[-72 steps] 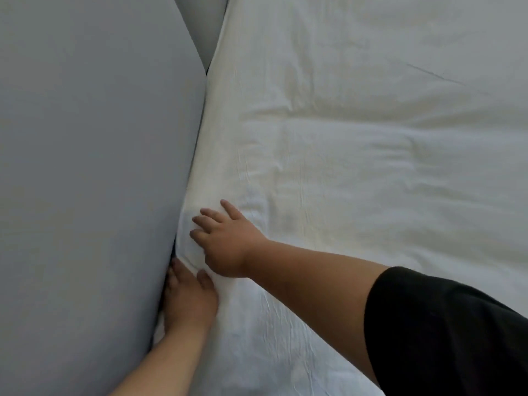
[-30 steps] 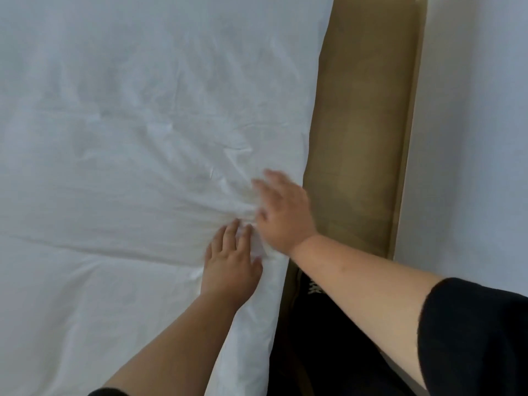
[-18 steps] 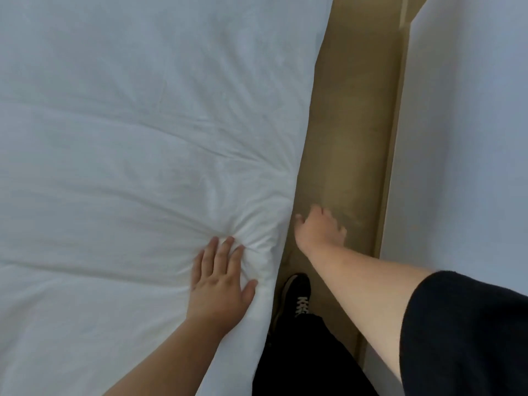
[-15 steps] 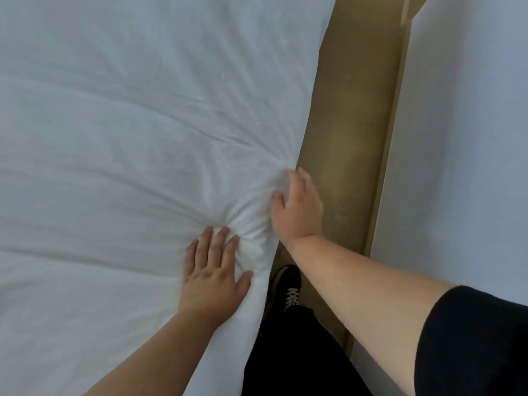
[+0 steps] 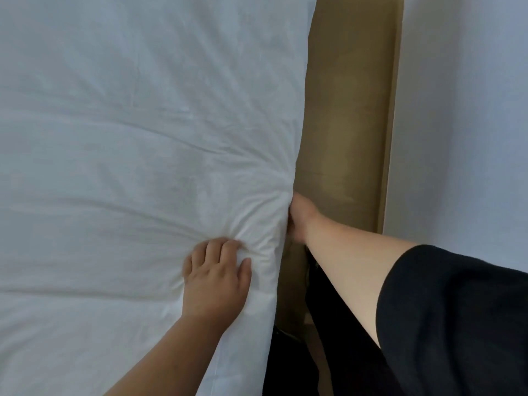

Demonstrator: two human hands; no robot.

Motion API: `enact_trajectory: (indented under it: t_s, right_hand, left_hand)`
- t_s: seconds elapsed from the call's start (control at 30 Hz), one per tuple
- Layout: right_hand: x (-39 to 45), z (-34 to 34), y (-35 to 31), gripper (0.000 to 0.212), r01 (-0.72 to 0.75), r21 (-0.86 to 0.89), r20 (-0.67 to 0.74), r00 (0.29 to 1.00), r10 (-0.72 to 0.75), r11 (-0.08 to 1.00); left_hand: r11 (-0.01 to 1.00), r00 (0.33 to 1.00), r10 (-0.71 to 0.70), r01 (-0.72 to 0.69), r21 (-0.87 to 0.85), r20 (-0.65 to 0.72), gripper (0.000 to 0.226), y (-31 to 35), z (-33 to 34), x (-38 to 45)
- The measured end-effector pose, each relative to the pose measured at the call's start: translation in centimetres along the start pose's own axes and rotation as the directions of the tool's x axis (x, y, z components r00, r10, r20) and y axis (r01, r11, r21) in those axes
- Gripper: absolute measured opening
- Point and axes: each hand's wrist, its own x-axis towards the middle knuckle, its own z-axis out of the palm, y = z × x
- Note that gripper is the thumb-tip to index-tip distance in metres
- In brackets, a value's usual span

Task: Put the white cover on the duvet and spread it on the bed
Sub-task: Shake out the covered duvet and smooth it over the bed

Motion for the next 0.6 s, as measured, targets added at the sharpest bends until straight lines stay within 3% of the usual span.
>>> enact_trajectory:
  t_s: [0.07,0.17,0.33,0.47,0.53,0.6]
  right_hand:
    - [0.0,1.4,-0.3,0.046,-0.142,0.098,0.193,0.974,0.121,0.985]
    - [-0.4,0.3,0.2,0.048,-0.237,0.180,0.364,0.918,0.159,0.955]
    - [-3.2,-1.8,-0.6,0.032,-0.190,0.247,0.496,0.867,0.044,0.950]
    - [-3.9,-1.6,-4.8,0.040,-0.155,0.376,0.501,0.863,-0.060,0.913]
    - [-4.2,-0.7,-7.9,0.052,-0.059,0.328,0.468,0.877,-0.108,0.943]
    - [-4.7,-0.5,-10.6,0.047,0.114,0.216,0.376,0.907,-0.190,0.970]
  left_hand:
    - [0.999,0.999,-0.030,0.030,-0.026,-0.022,0.039,0.0,0.1,1.4]
    - [0.997,1.000,-0.003,0.003,-0.074,0.006,0.037,1.1,0.3,2.1]
    - [0.982,0.996,0.070,-0.061,-0.176,0.048,0.042,4.0,-0.8,3.7]
    - [0.988,0.997,0.023,-0.011,-0.152,0.078,0.048,5.9,-2.2,5.5]
    - [0.989,0.995,0.011,0.005,-0.151,0.102,0.037,6.2,-2.7,6.5]
    - [0.986,0.994,0.035,-0.018,-0.166,0.101,0.028,6.4,-3.1,7.5]
